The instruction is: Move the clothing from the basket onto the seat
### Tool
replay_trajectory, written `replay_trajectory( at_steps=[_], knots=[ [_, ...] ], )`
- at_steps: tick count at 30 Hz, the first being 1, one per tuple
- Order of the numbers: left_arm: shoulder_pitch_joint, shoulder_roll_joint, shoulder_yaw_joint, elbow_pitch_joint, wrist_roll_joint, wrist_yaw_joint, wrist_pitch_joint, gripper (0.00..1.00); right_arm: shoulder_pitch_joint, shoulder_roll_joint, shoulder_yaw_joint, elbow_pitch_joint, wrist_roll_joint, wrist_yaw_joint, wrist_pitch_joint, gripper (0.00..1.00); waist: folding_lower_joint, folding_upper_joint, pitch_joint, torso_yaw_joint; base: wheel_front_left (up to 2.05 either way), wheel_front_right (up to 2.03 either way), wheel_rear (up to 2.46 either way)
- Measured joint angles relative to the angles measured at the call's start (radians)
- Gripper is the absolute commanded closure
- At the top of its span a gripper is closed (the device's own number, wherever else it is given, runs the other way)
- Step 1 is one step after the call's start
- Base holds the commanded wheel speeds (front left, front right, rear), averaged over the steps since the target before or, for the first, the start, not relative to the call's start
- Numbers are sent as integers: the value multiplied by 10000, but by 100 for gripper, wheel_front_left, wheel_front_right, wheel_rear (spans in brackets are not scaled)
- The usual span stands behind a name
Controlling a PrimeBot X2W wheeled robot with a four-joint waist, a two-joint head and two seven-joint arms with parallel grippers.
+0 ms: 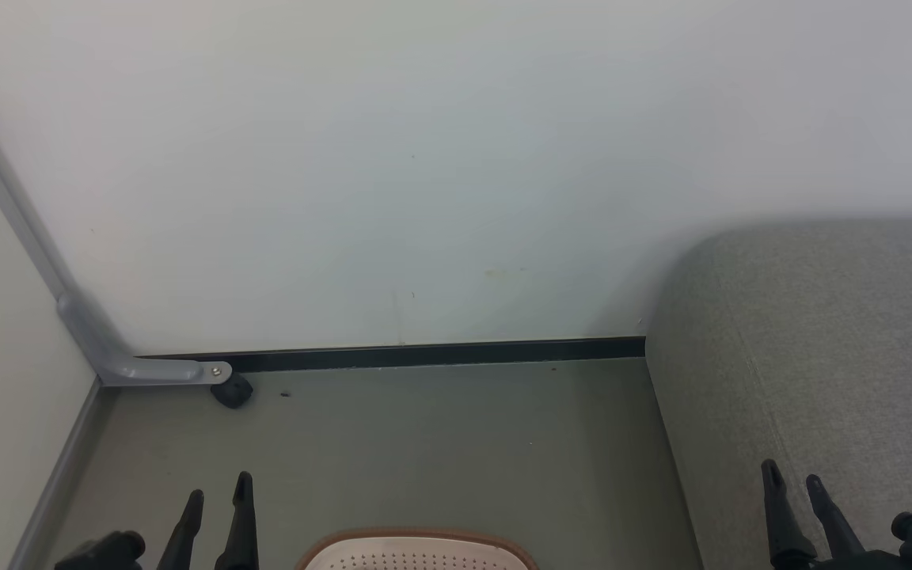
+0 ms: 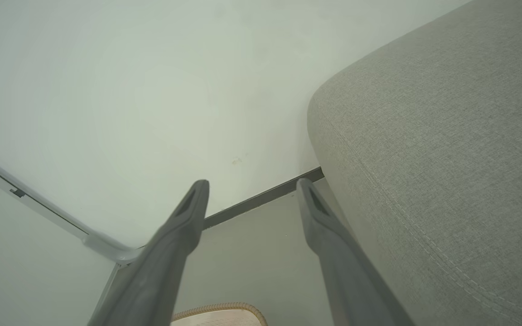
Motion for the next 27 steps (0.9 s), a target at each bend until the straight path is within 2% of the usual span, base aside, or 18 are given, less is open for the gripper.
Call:
replay_trajectory(
  at_steps=[27],
  knots=[
    [21, -29, -460, 771, 3522, 798, -997, 0, 21, -518, 1149, -54, -3221, -635, -1003, 0, 0, 0, -185, 27, 0, 0, 0]
  ],
)
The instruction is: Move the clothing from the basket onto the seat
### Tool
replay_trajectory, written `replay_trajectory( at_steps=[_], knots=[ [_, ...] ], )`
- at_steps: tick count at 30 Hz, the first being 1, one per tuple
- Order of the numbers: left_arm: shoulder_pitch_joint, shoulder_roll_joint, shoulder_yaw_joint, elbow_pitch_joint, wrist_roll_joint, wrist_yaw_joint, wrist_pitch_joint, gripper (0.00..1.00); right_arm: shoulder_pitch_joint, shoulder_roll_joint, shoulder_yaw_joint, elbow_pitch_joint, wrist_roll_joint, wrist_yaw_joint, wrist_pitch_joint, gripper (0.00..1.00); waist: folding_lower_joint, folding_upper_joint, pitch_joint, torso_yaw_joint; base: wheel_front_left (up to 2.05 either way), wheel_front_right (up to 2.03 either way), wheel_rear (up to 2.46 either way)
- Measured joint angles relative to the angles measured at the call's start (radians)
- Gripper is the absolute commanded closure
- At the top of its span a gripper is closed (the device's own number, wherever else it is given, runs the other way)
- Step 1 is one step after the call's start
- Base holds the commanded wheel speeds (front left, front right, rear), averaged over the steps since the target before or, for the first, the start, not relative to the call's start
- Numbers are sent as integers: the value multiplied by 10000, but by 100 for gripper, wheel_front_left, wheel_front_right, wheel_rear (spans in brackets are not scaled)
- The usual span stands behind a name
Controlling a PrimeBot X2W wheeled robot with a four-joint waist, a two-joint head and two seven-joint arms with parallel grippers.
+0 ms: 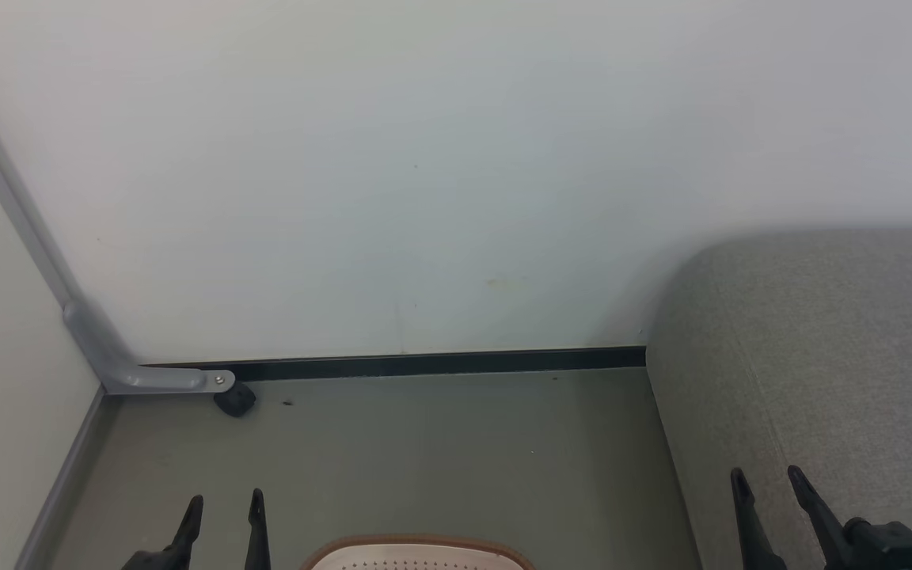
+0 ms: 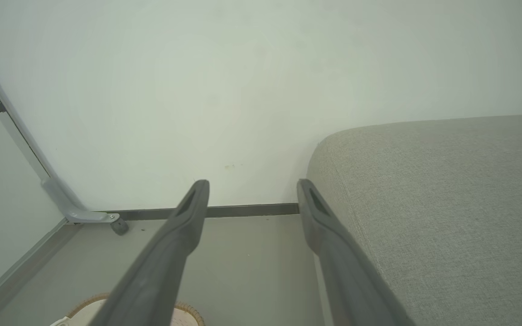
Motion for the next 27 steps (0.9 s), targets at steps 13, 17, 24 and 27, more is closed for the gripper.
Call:
replay_trajectory(
  at_steps=[13, 17, 24, 27],
  knots=[
    [0, -132, 79, 247, 566, 171, -230, 0, 6, -125, 150, -67, -642, -104, -245, 0, 0, 0, -31, 34, 0, 0, 0],
    [0, -176, 88, 268, 558, 171, -230, 0, 9, -123, 123, -79, -640, -174, -247, 0, 0, 0, -32, 39, 0, 0, 0],
    [0, -203, 109, 334, 556, 171, -230, 0, 11, -123, 100, -107, -640, -174, -247, 0, 0, 0, -39, 40, 0, 0, 0],
    [0, -211, 109, 351, 556, 171, -230, 0, 22, -121, 98, -128, -640, -176, -247, 0, 0, 0, -44, 43, 0, 0, 0]
  ],
)
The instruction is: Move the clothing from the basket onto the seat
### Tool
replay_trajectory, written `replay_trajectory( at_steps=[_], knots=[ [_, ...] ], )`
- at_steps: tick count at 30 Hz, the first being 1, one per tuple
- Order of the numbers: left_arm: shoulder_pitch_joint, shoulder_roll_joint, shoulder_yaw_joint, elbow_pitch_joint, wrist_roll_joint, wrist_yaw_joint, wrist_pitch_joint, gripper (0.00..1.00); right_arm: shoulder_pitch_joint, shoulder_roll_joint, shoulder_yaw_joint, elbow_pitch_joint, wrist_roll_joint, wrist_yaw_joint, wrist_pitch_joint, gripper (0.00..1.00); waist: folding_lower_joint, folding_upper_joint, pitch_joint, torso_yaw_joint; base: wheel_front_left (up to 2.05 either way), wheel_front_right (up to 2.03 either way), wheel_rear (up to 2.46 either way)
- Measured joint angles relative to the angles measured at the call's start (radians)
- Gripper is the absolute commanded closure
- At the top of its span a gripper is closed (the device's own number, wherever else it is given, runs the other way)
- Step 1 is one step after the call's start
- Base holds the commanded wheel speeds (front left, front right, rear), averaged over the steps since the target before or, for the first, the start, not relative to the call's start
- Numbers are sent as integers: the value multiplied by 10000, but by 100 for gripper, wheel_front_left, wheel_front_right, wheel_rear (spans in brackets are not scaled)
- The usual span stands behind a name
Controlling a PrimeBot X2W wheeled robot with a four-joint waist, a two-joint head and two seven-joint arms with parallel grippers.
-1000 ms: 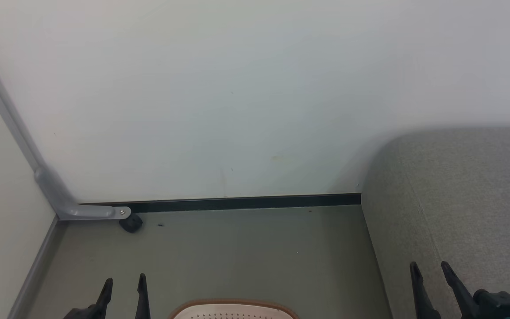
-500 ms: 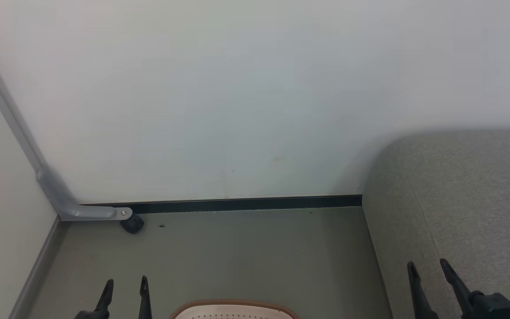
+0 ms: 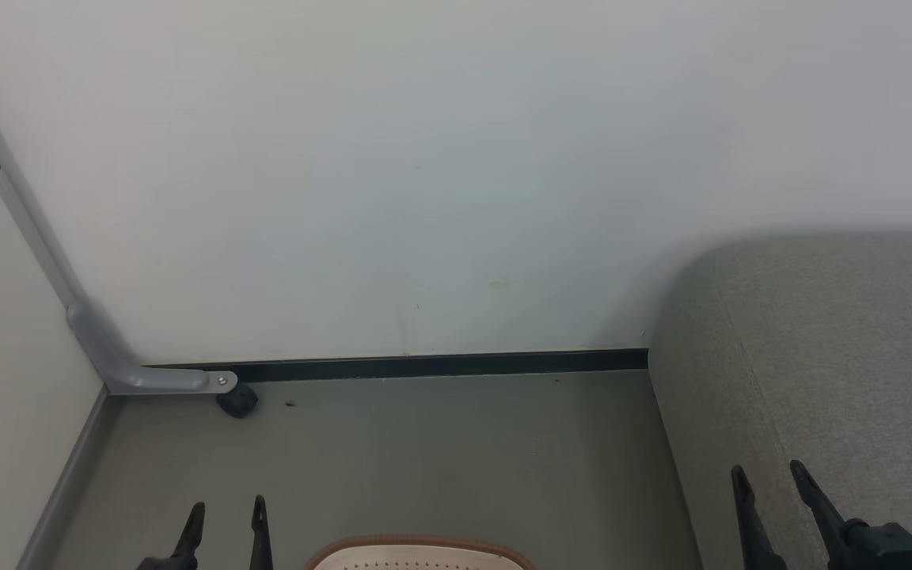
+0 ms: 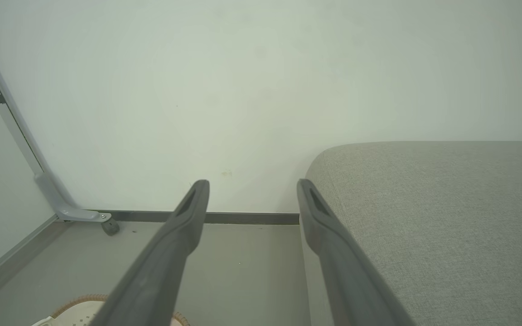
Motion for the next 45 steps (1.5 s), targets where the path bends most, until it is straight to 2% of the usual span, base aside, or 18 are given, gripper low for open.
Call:
replay_trajectory(
  at_steps=[20, 23, 33, 45],
  knots=[
    [1, -52, -96, 98, 4, -12, 0, 0, 12, 0, -46, -88, 0, -4, -2, 0, 0, 0, 55, 20, 0, 0, 0],
    [39, -104, -284, 184, 19, -38, 0, 0, 14, -2, -42, -263, -2, -10, -2, 0, 0, 1, 127, 6, 0, 0, 0],
    [69, -462, -1459, 1041, 123, -523, 265, 0, -61, -10, -71, -861, -54, -12, -6, 0, 0, 0, 575, -186, 0, 0, 0],
    [-606, -568, -2119, 2288, 115, -639, 698, 0, -871, -12, -261, -2092, -198, -90, -12, 0, 1, 1, 1686, -580, 0, 0, 0]
  ],
)
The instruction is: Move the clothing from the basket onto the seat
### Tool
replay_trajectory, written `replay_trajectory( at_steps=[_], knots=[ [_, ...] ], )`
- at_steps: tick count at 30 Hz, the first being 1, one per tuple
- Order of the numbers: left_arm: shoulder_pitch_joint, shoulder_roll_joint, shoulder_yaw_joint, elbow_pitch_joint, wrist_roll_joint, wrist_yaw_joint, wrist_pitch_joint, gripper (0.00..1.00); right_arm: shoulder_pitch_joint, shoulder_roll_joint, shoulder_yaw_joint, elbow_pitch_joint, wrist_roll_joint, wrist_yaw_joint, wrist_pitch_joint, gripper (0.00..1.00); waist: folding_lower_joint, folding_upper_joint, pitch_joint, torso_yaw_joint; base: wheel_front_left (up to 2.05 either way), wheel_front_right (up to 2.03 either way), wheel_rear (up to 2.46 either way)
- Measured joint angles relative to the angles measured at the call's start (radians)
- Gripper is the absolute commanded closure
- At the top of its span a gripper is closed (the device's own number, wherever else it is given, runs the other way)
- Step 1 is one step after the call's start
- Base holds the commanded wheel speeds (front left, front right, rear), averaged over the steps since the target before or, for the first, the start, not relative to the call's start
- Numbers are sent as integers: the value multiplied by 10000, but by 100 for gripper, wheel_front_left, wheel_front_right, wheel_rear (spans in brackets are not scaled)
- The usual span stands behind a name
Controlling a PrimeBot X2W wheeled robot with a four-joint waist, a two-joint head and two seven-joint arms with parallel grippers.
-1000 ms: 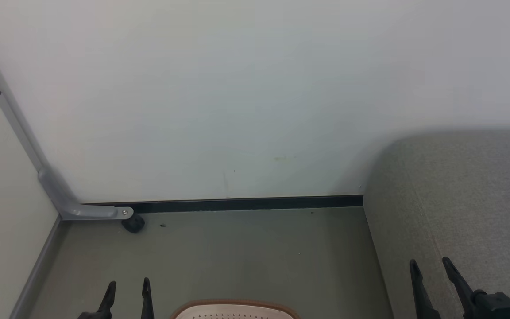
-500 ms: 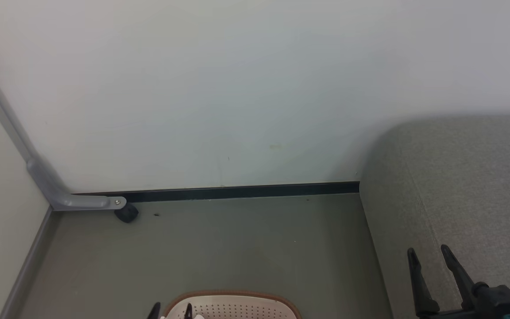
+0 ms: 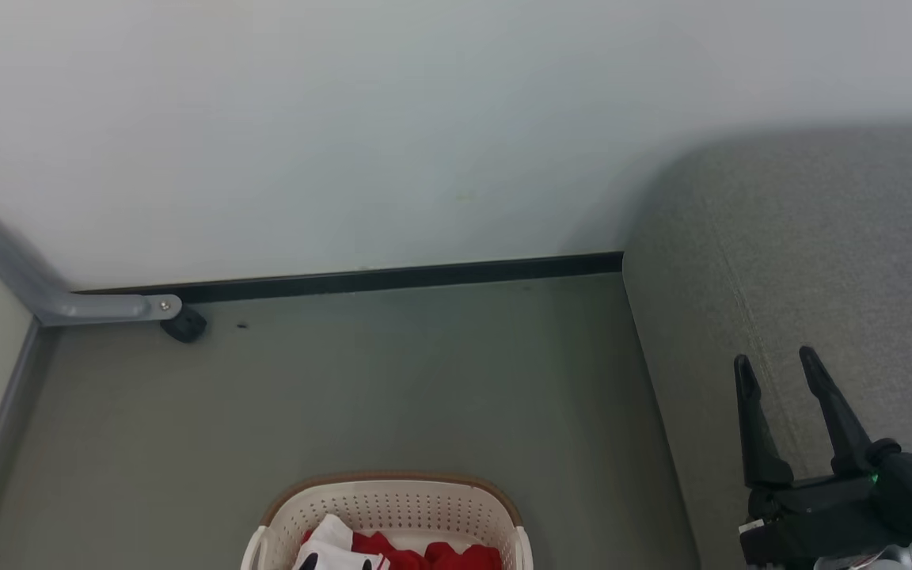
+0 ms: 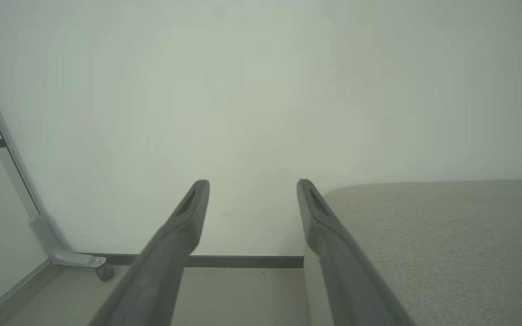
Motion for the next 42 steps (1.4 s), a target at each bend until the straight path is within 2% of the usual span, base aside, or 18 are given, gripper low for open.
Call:
replay_trajectory(
  at_steps=[10, 17, 34, 42],
  knots=[
    [-1174, -33, -529, 1087, -8, -2, 430, 0, -595, -100, -128, -825, -337, -12, 121, 0, 1, 1, 1279, -440, 0, 0, 0],
    [-2098, -63, -1231, 1336, -278, 13, 650, 0, -859, -178, -267, -1235, -353, -79, 295, 0, 1, 1, 2276, -800, 0, 0, 0],
    [-4355, -67, -1241, 3398, -171, 27, 1881, 0, -2117, 86, -606, -2861, -520, -98, 456, 0, 1, 2, 4802, -1692, 0, 0, 0],
    [-5239, 42, -1260, 4046, -38, 25, 2132, 0, -2301, 190, -1003, -3436, -637, -132, 454, 0, 1, 2, 5978, -2030, 0, 0, 0]
  ],
)
